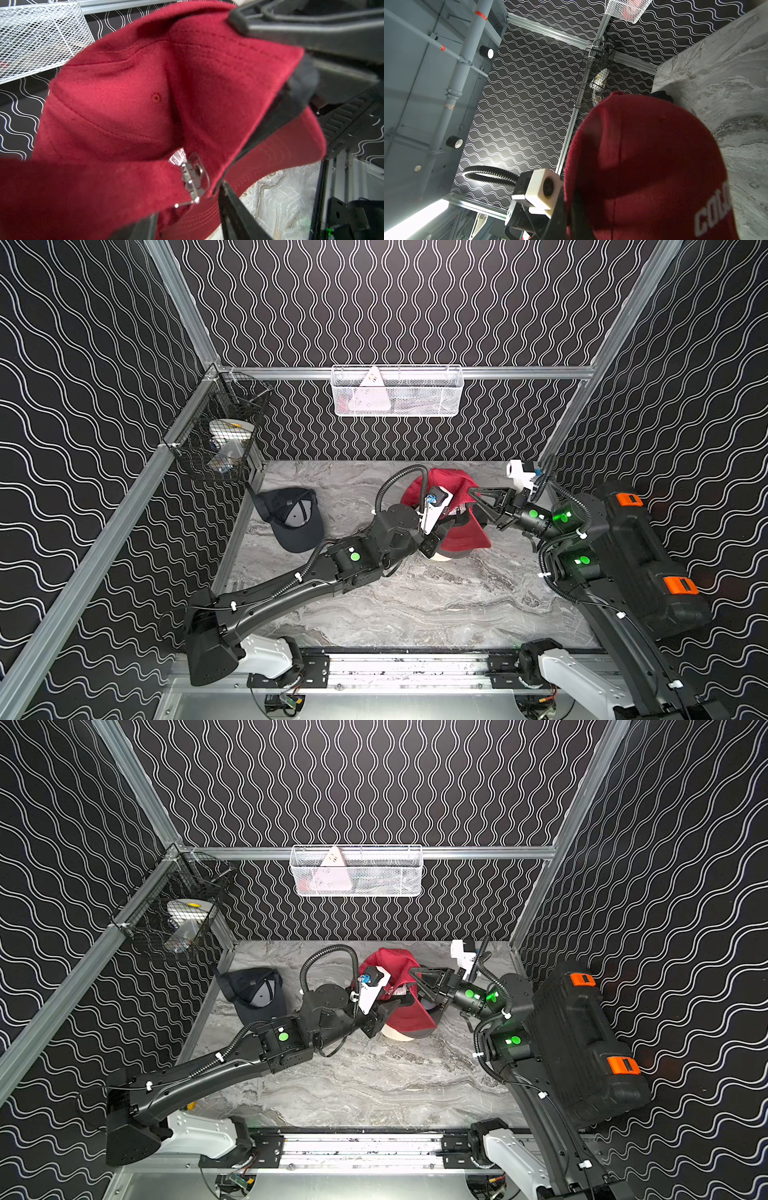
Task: Open the adjustable buckle of the baseball cap
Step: Pull the adjustable strap on the baseball cap.
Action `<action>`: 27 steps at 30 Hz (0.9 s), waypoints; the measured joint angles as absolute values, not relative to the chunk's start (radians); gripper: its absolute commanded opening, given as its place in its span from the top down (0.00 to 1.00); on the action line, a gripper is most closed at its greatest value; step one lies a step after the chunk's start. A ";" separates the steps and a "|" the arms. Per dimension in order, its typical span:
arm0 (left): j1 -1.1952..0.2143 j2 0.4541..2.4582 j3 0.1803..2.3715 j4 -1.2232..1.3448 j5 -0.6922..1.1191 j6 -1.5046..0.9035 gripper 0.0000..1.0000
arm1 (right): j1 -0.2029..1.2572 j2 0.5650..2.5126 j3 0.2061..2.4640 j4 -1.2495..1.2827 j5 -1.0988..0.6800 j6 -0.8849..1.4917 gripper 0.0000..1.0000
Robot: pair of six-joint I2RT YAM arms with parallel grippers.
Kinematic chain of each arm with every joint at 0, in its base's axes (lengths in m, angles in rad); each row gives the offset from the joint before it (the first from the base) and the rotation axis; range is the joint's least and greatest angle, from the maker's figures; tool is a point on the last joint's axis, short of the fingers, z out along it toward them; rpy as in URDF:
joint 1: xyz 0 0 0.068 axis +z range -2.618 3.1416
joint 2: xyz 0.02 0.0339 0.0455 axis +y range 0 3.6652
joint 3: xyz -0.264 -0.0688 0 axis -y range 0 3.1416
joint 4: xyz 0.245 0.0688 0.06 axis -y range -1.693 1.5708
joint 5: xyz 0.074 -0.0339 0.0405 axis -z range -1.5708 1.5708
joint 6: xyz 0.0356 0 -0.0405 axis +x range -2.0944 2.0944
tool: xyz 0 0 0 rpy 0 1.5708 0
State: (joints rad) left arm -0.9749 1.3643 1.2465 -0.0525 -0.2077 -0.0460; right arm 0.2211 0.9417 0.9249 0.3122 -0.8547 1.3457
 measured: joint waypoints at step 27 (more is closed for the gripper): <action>-0.988 1.328 1.311 -0.177 -0.233 -0.006 1.00 | 0.221 0.912 0.978 0.021 -0.822 1.133 1.00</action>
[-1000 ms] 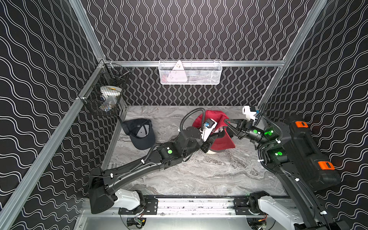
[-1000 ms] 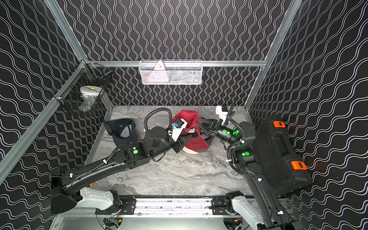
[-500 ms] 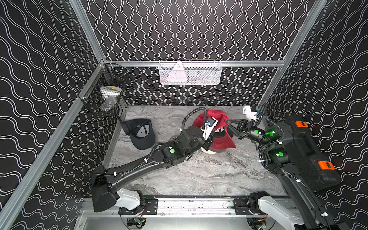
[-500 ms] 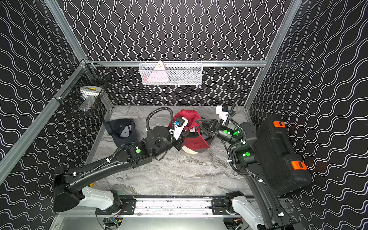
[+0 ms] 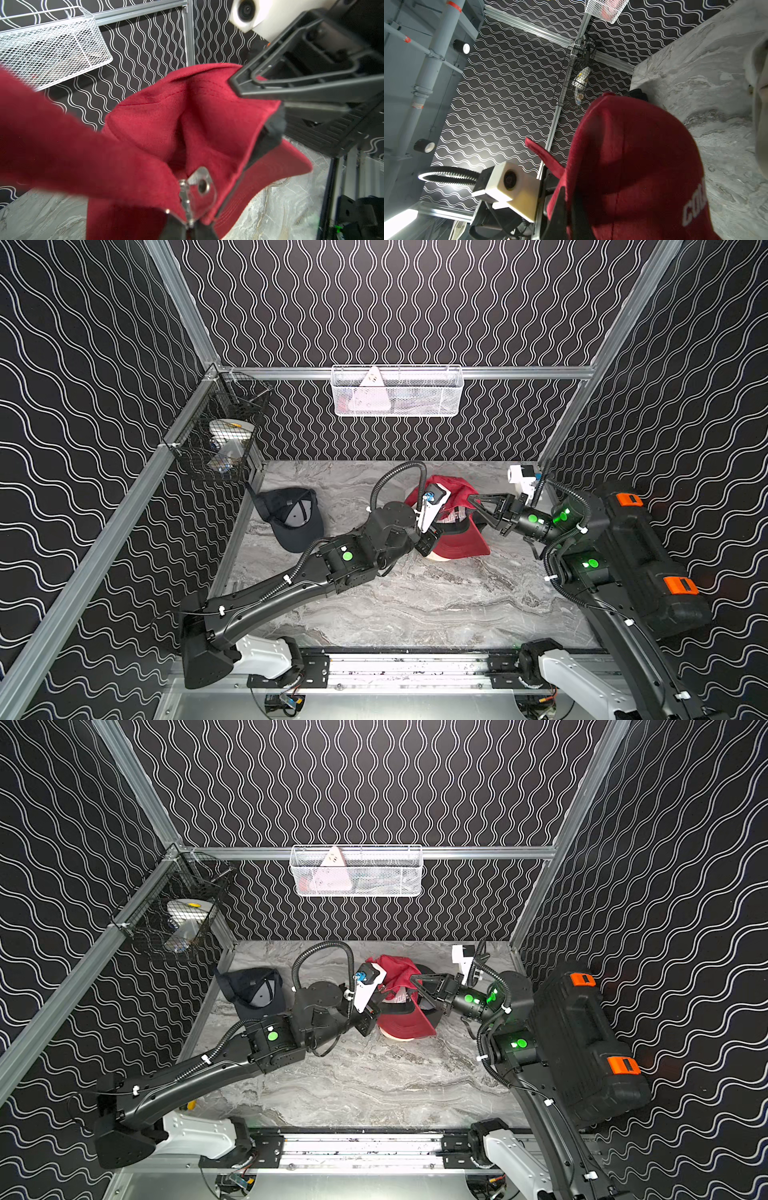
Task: Open the adjustable buckle of the baseball cap
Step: Pull the adjustable strap on the baseball cap.
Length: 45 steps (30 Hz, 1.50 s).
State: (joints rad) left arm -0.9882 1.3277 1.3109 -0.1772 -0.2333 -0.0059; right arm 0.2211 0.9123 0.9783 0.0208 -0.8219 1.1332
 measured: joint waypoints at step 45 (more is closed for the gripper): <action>-1.009 1.660 1.993 -1.048 -0.186 -0.025 1.00 | 0.527 0.927 1.279 -0.772 -0.442 0.252 0.47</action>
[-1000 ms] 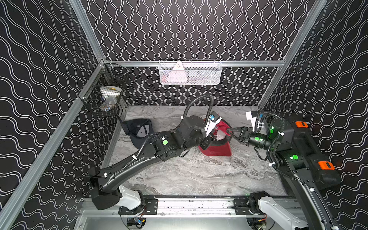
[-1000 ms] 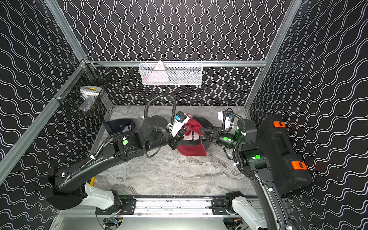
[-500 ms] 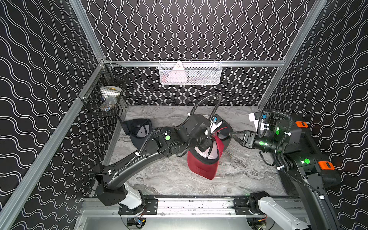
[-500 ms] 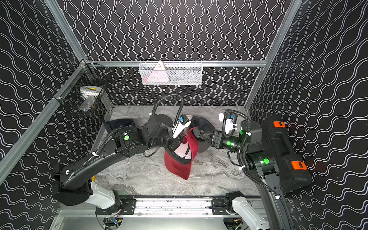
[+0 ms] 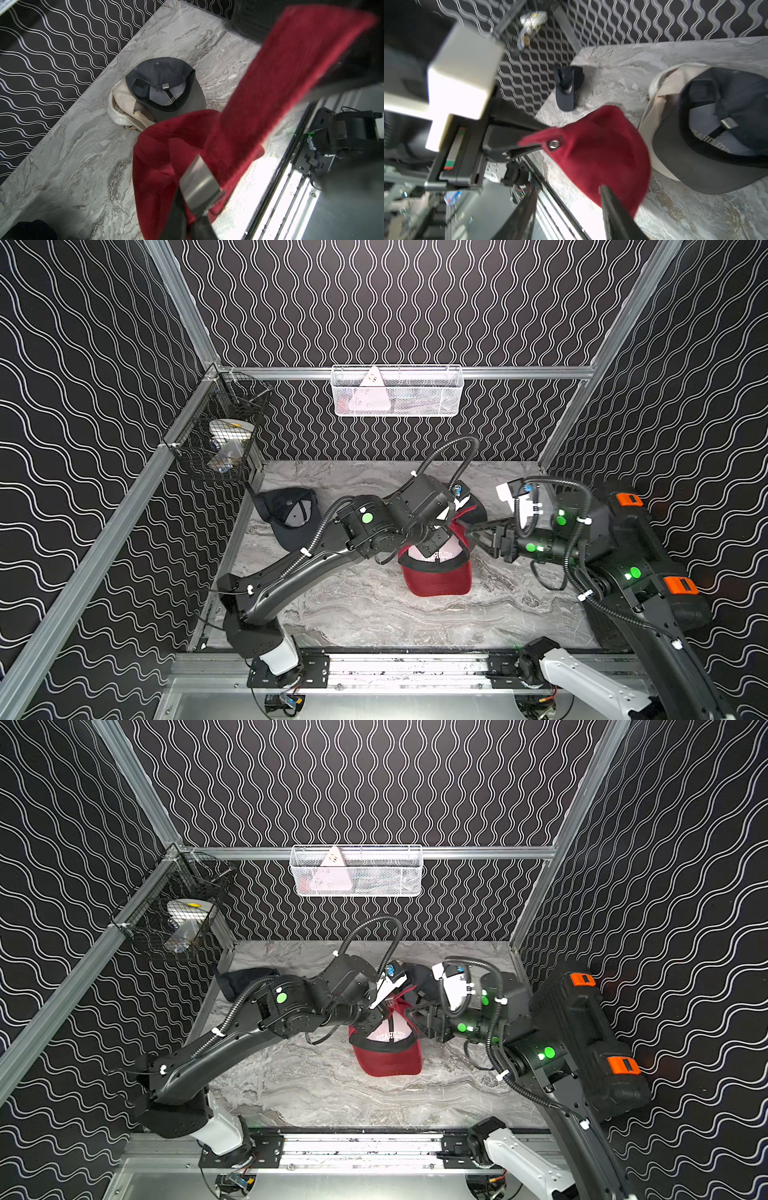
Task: Open the adjustable buckle of the baseball cap
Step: Pull the adjustable strap on the baseball cap.
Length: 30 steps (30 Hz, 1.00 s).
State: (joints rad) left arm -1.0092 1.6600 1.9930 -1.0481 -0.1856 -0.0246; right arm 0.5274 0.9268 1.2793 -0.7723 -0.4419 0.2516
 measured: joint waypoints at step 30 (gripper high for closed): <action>-0.944 1.739 2.054 -1.219 0.033 -0.002 1.00 | 0.888 0.904 1.225 -0.809 0.088 0.118 0.48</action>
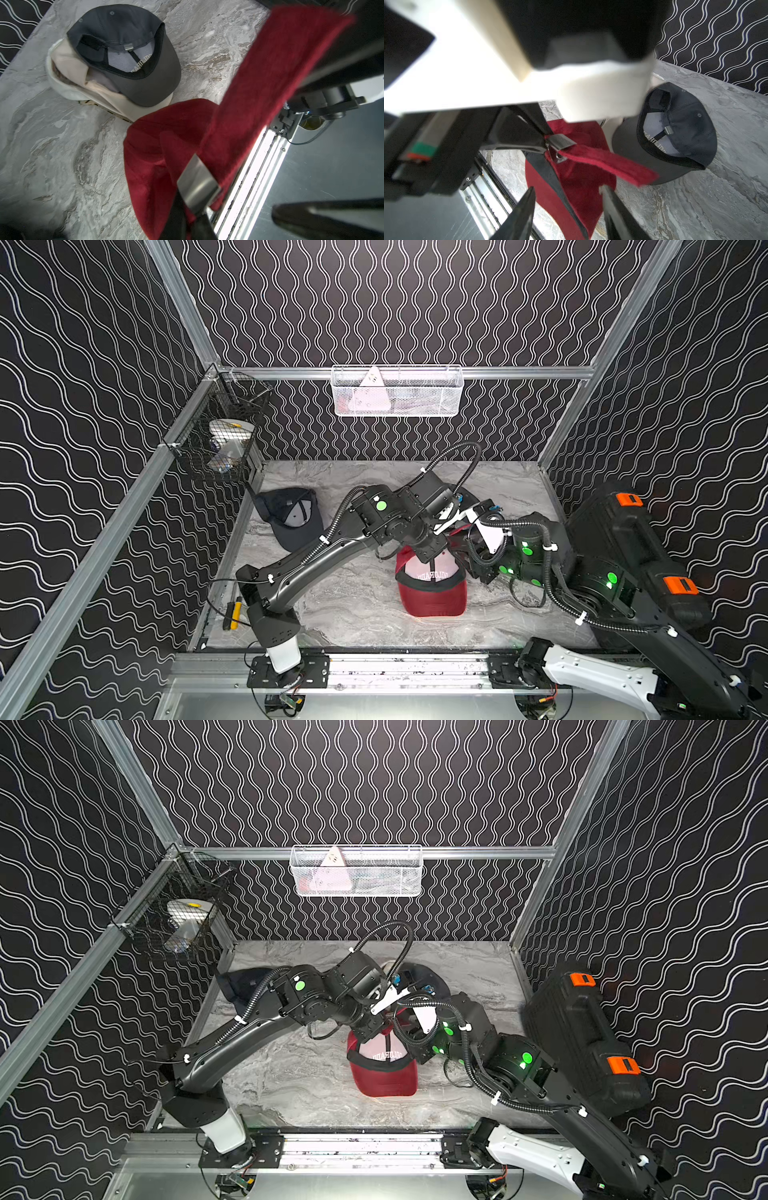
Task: Open the adjustable buckle of the baseball cap
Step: Pull the adjustable strap on the baseball cap.
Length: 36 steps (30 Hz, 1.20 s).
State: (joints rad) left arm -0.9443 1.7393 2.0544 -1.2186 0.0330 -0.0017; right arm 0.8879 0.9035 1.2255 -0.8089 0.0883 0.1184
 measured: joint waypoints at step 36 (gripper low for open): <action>-0.927 1.747 2.131 -1.281 0.220 0.001 1.00 | 0.910 0.865 1.105 -0.615 0.079 0.029 0.85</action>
